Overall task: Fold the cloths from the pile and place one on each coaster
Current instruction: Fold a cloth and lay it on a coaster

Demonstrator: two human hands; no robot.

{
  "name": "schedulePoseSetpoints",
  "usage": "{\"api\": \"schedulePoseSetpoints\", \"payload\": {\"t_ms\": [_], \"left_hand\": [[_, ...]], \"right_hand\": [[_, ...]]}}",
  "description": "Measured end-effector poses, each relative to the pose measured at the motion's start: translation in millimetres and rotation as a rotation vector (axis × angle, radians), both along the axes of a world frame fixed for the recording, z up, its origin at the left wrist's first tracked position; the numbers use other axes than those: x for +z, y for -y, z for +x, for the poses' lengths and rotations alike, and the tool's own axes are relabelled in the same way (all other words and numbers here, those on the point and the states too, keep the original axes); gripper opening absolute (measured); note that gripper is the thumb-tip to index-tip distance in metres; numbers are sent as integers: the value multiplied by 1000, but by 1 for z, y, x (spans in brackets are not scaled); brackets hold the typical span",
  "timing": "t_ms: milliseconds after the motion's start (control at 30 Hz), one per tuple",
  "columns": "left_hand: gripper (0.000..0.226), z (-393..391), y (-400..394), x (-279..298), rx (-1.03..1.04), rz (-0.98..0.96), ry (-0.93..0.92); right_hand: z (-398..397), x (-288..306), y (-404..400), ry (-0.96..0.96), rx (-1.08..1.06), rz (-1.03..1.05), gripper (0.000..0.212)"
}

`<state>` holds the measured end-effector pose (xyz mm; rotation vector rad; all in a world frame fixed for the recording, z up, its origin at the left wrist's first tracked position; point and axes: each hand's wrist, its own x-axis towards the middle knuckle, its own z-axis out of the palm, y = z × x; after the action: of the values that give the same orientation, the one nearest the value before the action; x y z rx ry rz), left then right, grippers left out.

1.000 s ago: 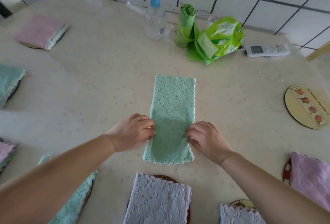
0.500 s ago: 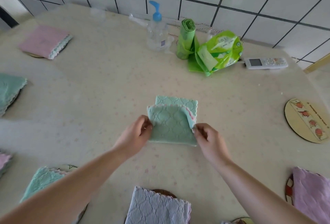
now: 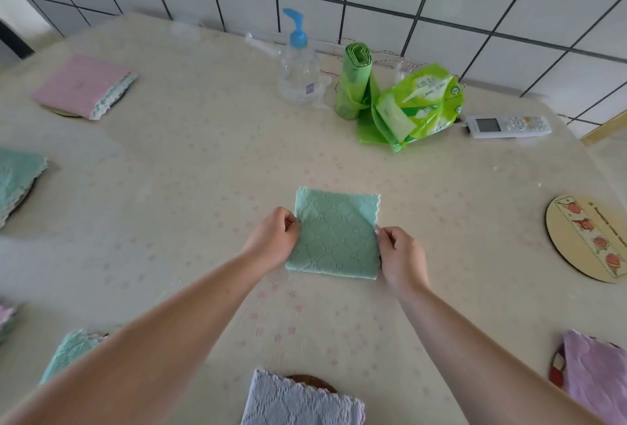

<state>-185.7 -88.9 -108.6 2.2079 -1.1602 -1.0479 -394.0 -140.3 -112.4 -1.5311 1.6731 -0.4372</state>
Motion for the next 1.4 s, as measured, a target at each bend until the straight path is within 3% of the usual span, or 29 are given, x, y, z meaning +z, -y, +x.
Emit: {"api": "schedulePoseSetpoints", "payload": {"t_ms": [267, 367, 467, 567, 667, 1000, 1133, 1300, 1400], "left_hand": [[16, -6, 0, 8, 130, -10, -1], [22, -10, -12, 13, 20, -334, 266], [39, -21, -12, 4, -391, -537, 523], [52, -37, -3, -8, -559, -345, 637], [66, -42, 0, -17, -587, -121, 713], [75, -31, -4, -22, -394, 10, 604], [64, -22, -19, -12, -173, -41, 473], [48, -20, -28, 2, -20, -150, 344], [39, -20, -13, 8, 83, -126, 94]], "right_hand": [[3, 1, 5, 18, -115, -21, 27], [3, 5, 1, 113, -174, -134, 28], [12, 2, -11, -27, 186, -419, 39], [26, -11, -16, -304, 551, -417, 58], [34, -21, -12, -458, 636, -433, 58], [23, -16, -2, -613, 590, -213, 84], [3, -3, -8, -408, 382, -179, 80], [-4, -2, -19, -225, 372, -263, 72], [3, 2, -17, -50, 273, -203, 72]]}}
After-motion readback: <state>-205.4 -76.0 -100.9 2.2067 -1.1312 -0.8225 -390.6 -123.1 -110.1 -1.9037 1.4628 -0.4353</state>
